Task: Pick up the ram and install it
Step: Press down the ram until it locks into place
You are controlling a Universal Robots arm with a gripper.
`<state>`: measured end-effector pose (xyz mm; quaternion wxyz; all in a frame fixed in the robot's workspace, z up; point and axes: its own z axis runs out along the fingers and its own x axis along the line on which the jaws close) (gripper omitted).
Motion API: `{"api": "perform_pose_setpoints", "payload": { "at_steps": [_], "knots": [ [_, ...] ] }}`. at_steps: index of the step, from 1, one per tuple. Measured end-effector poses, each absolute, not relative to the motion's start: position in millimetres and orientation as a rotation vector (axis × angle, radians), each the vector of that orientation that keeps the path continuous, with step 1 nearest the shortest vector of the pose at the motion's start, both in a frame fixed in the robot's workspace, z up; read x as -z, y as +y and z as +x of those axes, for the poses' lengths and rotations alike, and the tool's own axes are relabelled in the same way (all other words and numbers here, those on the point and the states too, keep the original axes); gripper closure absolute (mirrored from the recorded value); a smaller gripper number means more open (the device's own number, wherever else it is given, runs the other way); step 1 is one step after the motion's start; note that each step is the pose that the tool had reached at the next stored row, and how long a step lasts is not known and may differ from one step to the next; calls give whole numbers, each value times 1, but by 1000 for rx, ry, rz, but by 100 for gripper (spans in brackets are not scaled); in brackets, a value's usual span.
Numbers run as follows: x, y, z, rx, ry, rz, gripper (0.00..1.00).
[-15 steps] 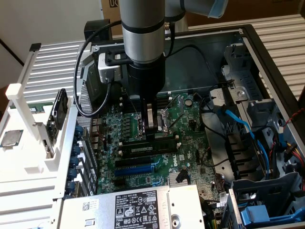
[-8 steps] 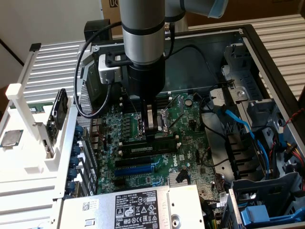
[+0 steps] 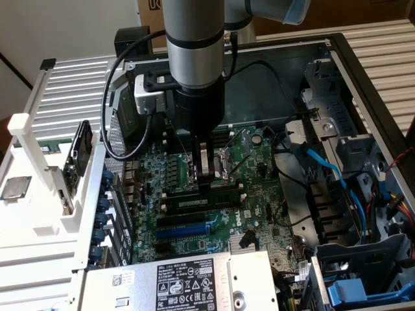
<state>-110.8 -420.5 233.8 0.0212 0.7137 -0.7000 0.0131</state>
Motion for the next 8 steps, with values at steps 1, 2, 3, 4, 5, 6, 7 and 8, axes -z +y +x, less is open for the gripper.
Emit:
{"api": "perform_pose_setpoints", "payload": {
  "at_steps": [1, 2, 3, 4, 5, 6, 7, 8],
  "knots": [
    [-233, -421, -111, -41, -2170, 2213, 90],
    [-233, -421, -111, -41, -2170, 2212, 90],
    [-233, -421, -111, -41, -2170, 2212, 90],
    [-233, -421, -111, -41, -2170, 2212, 90],
    [-232, -421, -111, -42, -2170, 2212, 90],
    [-232, -421, -111, -42, -2170, 2212, 90],
    [-232, -421, -111, -42, -2170, 2212, 90],
    [-231, -421, -111, -42, -2170, 2211, 90]
  ]
}}
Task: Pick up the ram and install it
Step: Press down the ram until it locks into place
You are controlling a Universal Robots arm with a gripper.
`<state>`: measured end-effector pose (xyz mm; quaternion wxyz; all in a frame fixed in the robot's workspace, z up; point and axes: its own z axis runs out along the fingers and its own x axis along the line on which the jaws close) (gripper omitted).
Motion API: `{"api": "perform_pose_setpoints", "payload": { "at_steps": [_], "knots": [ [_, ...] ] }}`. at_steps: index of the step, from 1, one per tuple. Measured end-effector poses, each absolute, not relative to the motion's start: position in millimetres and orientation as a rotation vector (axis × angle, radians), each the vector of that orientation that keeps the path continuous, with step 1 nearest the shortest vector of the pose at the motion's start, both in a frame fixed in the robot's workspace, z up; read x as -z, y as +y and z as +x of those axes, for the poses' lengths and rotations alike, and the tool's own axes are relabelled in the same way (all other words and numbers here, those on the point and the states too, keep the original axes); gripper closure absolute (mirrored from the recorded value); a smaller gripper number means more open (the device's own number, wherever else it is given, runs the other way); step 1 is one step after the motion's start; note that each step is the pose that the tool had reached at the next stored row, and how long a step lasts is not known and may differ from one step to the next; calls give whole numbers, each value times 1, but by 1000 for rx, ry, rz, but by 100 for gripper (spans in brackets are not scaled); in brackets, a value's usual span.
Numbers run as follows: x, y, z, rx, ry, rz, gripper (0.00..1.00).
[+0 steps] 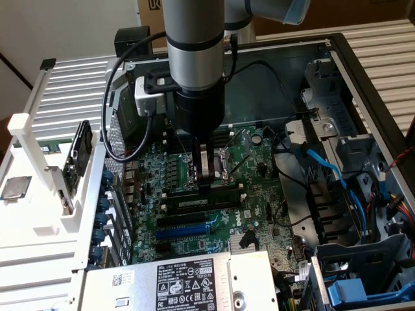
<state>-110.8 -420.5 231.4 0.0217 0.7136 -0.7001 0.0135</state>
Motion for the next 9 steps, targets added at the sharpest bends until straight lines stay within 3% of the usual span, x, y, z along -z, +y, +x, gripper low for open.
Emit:
{"api": "perform_pose_setpoints", "payload": {
  "at_steps": [9],
  "knots": [
    [-231, -421, -111, -42, -2170, 2211, 90]
  ]
}}
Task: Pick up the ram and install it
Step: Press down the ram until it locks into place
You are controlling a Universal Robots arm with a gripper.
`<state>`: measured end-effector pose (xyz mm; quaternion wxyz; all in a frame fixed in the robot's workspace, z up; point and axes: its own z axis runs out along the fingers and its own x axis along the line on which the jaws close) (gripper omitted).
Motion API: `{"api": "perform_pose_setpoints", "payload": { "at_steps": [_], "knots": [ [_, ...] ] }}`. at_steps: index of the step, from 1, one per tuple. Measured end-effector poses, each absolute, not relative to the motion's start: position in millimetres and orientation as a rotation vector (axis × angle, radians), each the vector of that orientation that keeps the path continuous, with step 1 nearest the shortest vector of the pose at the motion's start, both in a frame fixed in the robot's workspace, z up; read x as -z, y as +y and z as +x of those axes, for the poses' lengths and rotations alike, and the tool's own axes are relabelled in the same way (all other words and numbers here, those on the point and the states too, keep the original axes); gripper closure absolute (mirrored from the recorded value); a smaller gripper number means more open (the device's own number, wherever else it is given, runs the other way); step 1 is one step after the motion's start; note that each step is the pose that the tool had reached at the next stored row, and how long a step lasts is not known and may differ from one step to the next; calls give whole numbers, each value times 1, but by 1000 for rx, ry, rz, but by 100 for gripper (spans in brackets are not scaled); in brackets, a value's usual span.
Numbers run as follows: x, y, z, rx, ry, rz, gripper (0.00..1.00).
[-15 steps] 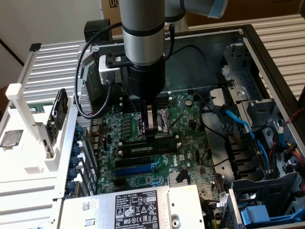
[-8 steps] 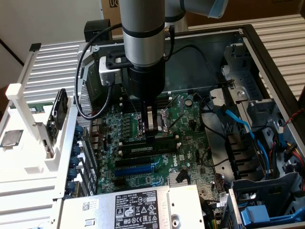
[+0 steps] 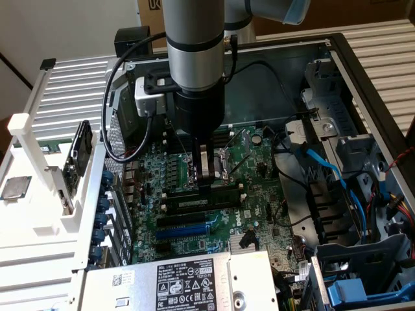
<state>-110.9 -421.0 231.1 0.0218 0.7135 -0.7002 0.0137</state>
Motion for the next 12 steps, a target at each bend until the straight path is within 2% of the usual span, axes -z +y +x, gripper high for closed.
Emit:
{"api": "perform_pose_setpoints", "payload": {
  "at_steps": [12],
  "knots": [
    [-231, -422, -111, -42, -2170, 2211, 90]
  ]
}}
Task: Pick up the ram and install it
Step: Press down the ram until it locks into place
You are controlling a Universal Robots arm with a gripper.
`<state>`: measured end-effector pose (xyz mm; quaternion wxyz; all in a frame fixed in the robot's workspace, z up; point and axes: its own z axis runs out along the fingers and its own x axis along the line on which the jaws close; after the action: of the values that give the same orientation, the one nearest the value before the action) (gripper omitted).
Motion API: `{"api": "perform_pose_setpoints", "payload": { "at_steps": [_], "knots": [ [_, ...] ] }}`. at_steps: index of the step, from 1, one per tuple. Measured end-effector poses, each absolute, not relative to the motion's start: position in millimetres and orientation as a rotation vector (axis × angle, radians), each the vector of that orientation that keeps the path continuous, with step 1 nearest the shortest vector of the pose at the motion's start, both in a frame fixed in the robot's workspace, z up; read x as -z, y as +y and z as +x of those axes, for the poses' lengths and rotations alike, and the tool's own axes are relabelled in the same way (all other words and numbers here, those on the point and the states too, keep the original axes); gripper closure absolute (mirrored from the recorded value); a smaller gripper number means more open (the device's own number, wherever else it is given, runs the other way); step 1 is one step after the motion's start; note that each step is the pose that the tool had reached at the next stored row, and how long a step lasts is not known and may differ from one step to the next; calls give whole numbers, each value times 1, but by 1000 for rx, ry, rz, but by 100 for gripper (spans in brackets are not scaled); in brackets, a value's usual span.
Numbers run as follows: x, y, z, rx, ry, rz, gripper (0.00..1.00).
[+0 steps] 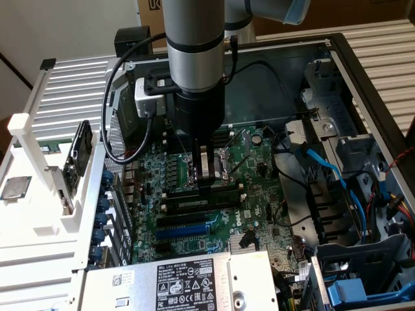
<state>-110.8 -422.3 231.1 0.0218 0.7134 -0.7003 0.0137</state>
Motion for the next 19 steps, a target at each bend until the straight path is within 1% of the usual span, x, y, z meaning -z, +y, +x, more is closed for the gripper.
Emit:
{"api": "perform_pose_setpoints", "payload": {
  "at_steps": [19],
  "knots": [
    [-229, -422, -111, -42, -2175, 2206, 90]
  ]
}}
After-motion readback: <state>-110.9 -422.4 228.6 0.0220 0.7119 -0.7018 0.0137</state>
